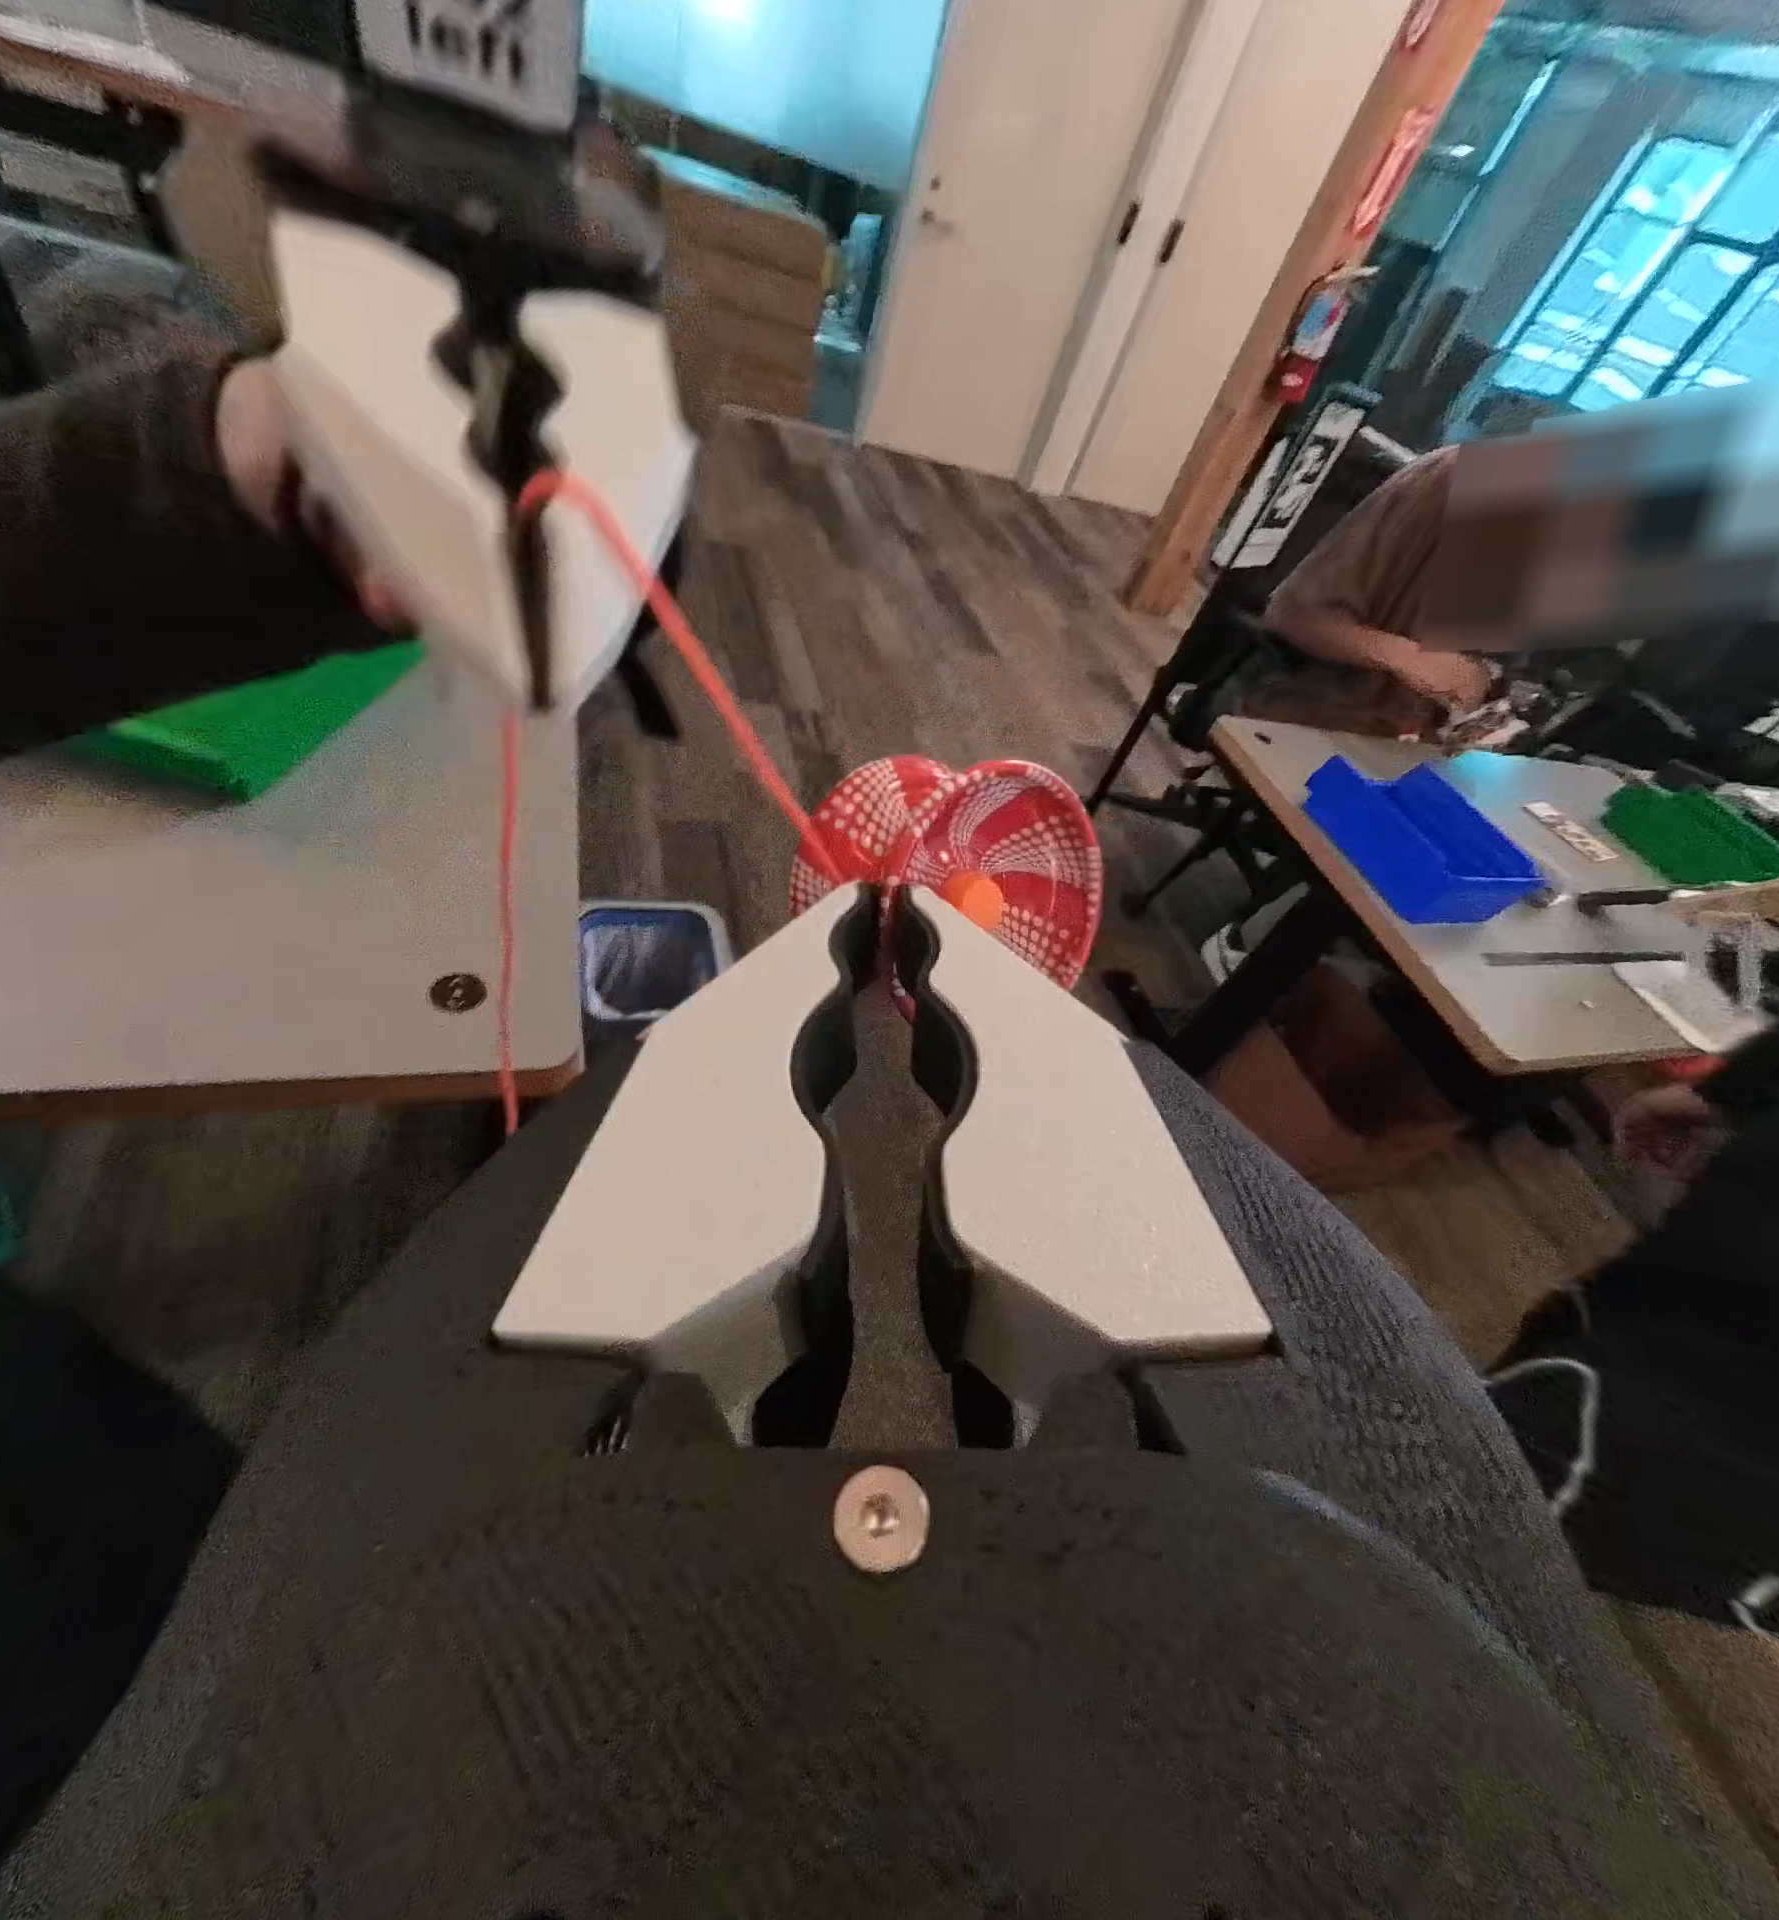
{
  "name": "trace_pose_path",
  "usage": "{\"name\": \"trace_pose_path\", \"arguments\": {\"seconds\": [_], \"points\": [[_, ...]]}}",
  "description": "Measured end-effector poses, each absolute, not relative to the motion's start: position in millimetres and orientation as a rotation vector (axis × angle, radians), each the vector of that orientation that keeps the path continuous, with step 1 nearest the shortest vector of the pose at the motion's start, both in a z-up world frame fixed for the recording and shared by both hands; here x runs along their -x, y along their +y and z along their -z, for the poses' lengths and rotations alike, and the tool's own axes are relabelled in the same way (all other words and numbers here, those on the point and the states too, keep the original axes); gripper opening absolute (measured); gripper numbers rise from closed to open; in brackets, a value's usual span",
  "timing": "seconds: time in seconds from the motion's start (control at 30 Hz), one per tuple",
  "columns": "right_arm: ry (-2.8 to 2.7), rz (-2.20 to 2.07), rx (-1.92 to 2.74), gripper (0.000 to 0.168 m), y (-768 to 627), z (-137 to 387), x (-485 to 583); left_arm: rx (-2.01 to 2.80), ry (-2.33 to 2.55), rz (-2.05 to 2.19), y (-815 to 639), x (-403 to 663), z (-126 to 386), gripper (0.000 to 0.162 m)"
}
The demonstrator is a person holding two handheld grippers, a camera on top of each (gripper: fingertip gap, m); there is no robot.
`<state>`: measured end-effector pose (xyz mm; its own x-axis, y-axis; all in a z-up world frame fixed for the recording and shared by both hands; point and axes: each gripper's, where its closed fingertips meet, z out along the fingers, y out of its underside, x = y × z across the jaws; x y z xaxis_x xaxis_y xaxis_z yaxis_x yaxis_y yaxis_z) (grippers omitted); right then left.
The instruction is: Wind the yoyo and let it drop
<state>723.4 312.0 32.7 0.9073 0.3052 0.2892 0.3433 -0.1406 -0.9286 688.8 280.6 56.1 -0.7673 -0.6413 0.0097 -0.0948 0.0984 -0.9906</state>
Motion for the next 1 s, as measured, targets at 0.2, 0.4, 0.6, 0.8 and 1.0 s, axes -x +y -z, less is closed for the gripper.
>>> {"name": "trace_pose_path", "arguments": {"seconds": [0.2, 0.4, 0.6, 0.8, 1.0], "points": [[-0.599, -0.460, 1.507, 0.001, 284.3, -62.7, -671.3, 1.012, 1.835, 1.446, 365.7, -724.2, -51.2, 0.000], [-0.255, -0.320, 1.366, 0.001, 303.7, -97.4, -731.6, 1.041, 2.117, 1.540, 312.6, -716.9, 17.5, 0.000], [-0.300, -0.029, 1.634, 0.001, 322.2, -44.6, -750.9, 0.785, 2.218, 1.572, 276.6, -694.8, -18.9, 0.000], [-0.567, -0.203, 1.686, 0.001, 309.3, -23.4, -701.1, 0.909, 1.978, 1.293, 343.1, -726.4, -55.8, 0.000], [-0.477, -0.346, 1.446, 0.001, 300.8, -70.7, -696.6, 1.088, 2.102, 1.336, 348.9, -731.5, 13.3, 0.000]]}}
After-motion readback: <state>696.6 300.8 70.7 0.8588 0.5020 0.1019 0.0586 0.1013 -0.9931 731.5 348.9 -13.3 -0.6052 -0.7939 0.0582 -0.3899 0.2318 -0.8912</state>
